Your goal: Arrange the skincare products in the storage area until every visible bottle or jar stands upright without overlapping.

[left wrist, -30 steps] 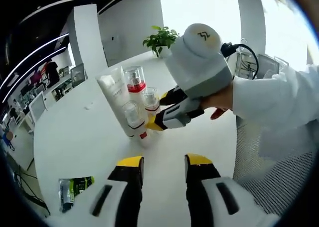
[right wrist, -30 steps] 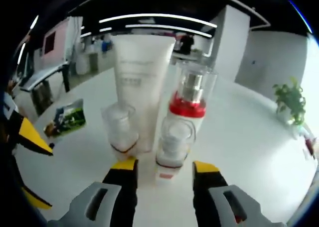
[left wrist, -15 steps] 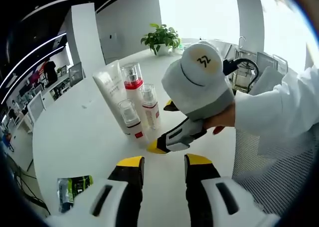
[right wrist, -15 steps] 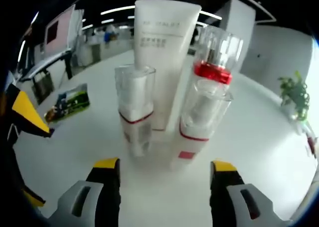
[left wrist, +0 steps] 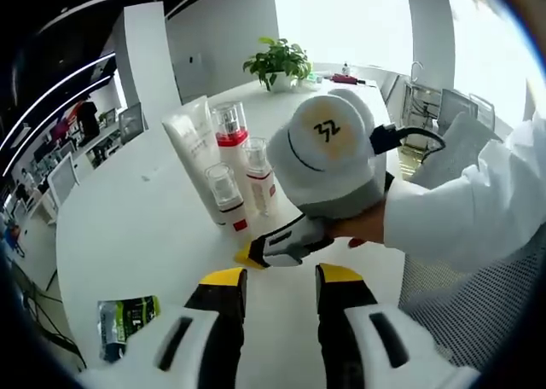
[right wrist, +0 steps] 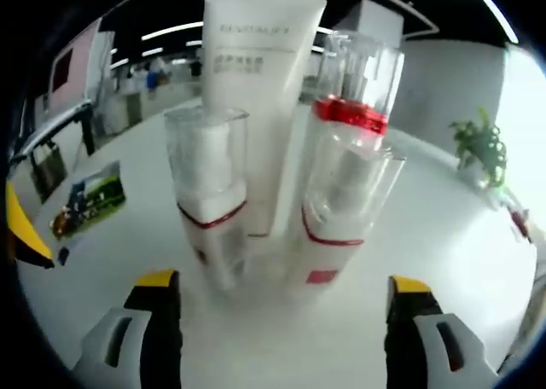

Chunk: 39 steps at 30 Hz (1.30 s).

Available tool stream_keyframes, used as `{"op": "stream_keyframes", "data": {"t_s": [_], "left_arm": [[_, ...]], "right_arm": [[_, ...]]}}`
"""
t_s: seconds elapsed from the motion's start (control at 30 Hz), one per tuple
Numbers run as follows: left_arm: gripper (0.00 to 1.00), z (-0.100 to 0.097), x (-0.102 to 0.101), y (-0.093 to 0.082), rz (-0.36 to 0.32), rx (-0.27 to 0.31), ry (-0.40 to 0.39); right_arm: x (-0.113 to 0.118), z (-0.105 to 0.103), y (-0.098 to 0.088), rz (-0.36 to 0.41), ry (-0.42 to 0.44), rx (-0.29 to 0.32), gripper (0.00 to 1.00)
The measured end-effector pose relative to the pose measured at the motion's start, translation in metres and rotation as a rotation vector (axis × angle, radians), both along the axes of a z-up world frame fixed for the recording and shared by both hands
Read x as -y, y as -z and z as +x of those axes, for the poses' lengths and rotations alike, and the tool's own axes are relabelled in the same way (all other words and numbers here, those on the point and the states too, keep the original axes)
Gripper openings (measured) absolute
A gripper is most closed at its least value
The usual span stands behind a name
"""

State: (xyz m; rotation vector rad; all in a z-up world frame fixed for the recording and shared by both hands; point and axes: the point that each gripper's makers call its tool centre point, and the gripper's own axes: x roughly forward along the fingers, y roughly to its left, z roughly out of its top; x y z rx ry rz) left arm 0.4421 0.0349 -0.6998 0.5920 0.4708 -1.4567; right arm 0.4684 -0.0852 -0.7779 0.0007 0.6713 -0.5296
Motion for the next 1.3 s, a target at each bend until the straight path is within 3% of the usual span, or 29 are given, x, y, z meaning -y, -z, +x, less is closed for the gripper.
{"op": "stream_keyframes", "data": {"t_s": [0.33,0.93,1.0,1.07,1.13,1.23,1.3], "left_arm": [[0.34,-0.001,0.0,0.001,0.003,-0.002,0.004],[0.34,-0.004,-0.001,0.005,0.021,-0.003,0.017],[0.34,-0.004,-0.001,0.005,0.022,-0.002,0.018],[0.34,-0.005,0.0,0.005,0.021,-0.002,0.019],[0.34,-0.006,0.0,0.006,0.023,-0.004,0.023],[0.34,-0.006,-0.001,0.007,0.026,-0.005,0.023],[0.34,-0.005,-0.002,0.007,0.028,-0.003,0.018]], "right_arm": [[0.009,0.002,-0.006,-0.024,0.016,0.017,0.9],[0.026,-0.022,-0.002,0.006,0.056,-0.001,0.83],[0.024,-0.021,-0.001,0.009,0.049,-0.001,0.84],[0.017,-0.018,0.004,0.06,0.041,0.011,0.92],[0.017,-0.014,0.002,0.056,0.06,0.034,0.99],[0.022,-0.011,0.0,-0.003,0.071,0.016,0.99],[0.024,-0.009,-0.002,-0.001,0.084,0.028,0.98]]}}
